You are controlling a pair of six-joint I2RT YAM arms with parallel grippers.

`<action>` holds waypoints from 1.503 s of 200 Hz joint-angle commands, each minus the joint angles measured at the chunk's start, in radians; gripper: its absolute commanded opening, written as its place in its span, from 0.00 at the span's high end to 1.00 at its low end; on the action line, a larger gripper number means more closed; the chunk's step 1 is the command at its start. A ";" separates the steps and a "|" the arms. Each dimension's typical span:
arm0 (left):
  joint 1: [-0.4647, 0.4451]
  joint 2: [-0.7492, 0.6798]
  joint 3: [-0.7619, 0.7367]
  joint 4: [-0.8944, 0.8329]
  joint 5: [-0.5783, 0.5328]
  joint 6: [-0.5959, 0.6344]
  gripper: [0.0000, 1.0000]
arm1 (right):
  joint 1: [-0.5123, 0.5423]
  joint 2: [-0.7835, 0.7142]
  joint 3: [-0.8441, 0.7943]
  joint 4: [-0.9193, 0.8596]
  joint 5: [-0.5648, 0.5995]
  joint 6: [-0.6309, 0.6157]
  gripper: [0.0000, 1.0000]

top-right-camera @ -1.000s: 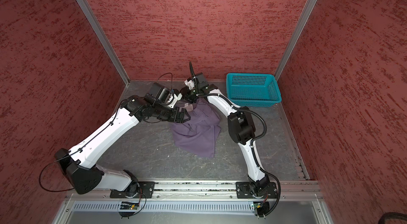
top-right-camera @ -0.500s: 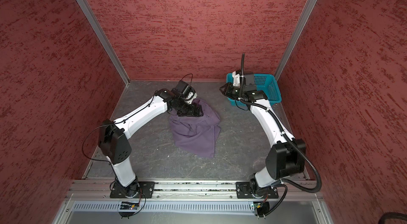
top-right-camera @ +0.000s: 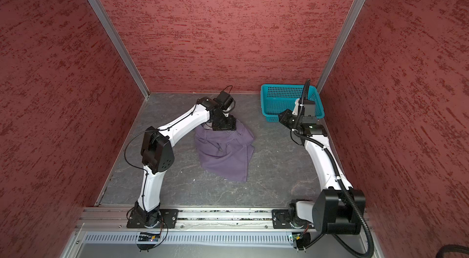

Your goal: Fold and stack the trousers

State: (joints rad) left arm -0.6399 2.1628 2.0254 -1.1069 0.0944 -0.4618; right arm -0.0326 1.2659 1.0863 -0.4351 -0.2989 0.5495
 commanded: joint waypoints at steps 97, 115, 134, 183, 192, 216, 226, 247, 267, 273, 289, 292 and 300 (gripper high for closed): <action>0.195 -0.283 0.535 -0.133 -0.109 0.039 1.00 | 0.231 -0.068 -0.143 0.114 0.057 -0.253 0.63; 0.256 -0.521 0.278 0.105 -0.045 0.024 1.00 | 0.323 -0.057 -0.154 0.165 0.078 -0.263 0.61; 0.310 -0.676 0.172 0.205 -0.022 0.018 1.00 | 0.408 -0.022 -0.144 0.222 0.099 -0.270 0.57; 0.426 -0.844 0.157 0.189 -0.023 0.043 1.00 | 0.650 0.140 -0.040 0.385 0.163 -0.321 0.46; 0.445 -0.858 0.153 0.182 -0.018 0.045 1.00 | 0.681 0.180 -0.005 0.408 0.152 -0.329 0.45; 0.498 -0.876 0.145 0.168 0.015 0.036 1.00 | 0.742 0.320 0.114 0.443 0.080 -0.336 0.43; 0.519 -0.877 0.145 0.162 0.036 0.030 1.00 | 0.770 0.369 0.163 0.460 0.058 -0.340 0.42; 0.567 -0.880 0.147 0.160 0.086 0.011 1.00 | 0.809 0.454 0.230 0.482 0.011 -0.327 0.38; 0.616 -0.879 0.151 0.167 0.135 -0.007 1.00 | 0.842 0.524 0.263 0.482 -0.026 -0.291 0.35; 0.630 -0.879 0.151 0.169 0.154 -0.013 1.00 | 0.851 0.539 0.260 0.485 -0.030 -0.280 0.34; 0.665 -0.876 0.150 0.182 0.205 -0.032 1.00 | 0.869 0.573 0.235 0.493 -0.024 -0.250 0.32; 0.674 -0.876 0.150 0.185 0.217 -0.037 1.00 | 0.871 0.579 0.228 0.495 -0.024 -0.246 0.32; 0.694 -0.874 0.149 0.194 0.249 -0.051 1.00 | 0.874 0.596 0.215 0.499 -0.030 -0.233 0.32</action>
State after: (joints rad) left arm 0.0040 1.2972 2.1612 -1.0012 0.2256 -0.4751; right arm 0.8211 1.8164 1.3296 0.0284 -0.2924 0.2760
